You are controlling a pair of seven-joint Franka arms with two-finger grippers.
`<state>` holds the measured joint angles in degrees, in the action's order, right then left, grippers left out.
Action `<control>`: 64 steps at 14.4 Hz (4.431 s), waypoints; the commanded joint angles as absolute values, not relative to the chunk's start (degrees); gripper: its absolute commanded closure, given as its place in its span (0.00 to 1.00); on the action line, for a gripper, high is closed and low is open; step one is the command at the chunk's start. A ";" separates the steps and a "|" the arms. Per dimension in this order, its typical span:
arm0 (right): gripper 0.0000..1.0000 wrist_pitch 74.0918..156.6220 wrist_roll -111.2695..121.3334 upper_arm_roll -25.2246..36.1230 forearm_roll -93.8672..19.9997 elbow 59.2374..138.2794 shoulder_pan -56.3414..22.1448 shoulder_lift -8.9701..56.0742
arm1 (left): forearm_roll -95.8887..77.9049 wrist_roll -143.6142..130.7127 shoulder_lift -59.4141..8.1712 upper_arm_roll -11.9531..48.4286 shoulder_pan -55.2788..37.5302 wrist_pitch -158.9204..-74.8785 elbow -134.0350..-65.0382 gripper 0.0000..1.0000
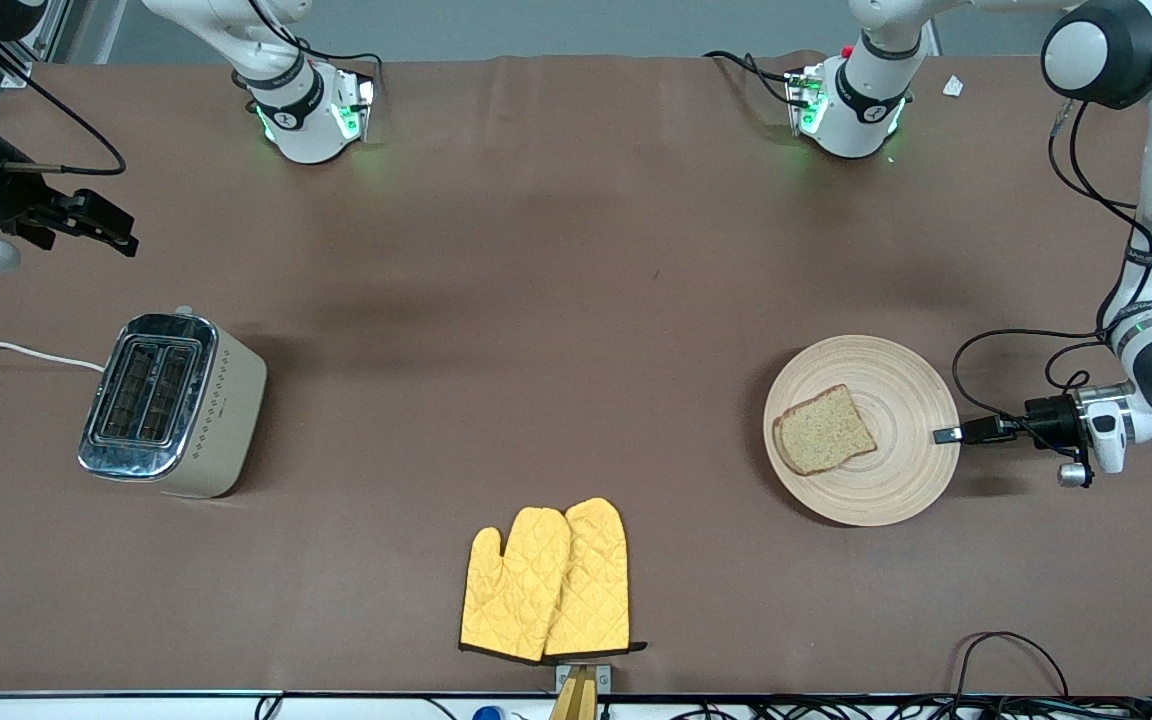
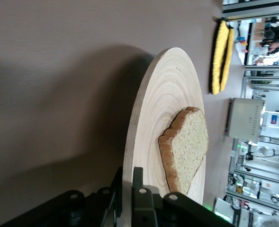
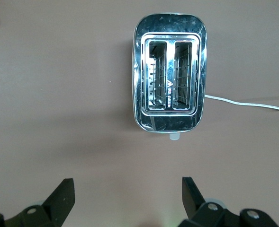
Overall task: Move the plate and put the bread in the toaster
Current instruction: 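Grip the plate rim with the left gripper and slide it inward, then slide the plate toward the toaster while the right gripper approaches, then release the plate with the left gripper while the right gripper lowers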
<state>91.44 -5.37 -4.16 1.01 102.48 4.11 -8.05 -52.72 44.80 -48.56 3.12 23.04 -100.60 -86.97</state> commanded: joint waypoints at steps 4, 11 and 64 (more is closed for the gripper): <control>0.00 91.67 -5.54 -3.96 0.35 103.45 4.04 -9.14 | -56.33 45.78 -47.11 10.62 23.21 -97.82 -86.48 1.00; 0.00 90.97 -4.83 -4.39 0.44 103.62 2.38 -7.66 | -56.34 52.91 -47.28 21.69 21.63 -108.35 -90.87 1.00; 0.34 129.46 -51.24 -3.87 9.57 89.38 -29.18 39.55 | -31.56 21.10 -47.65 22.06 27.06 -107.86 -75.06 0.00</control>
<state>130.42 -50.25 -3.92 6.90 90.15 -29.21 39.18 -34.65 23.02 -50.13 21.87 25.57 -111.73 -75.48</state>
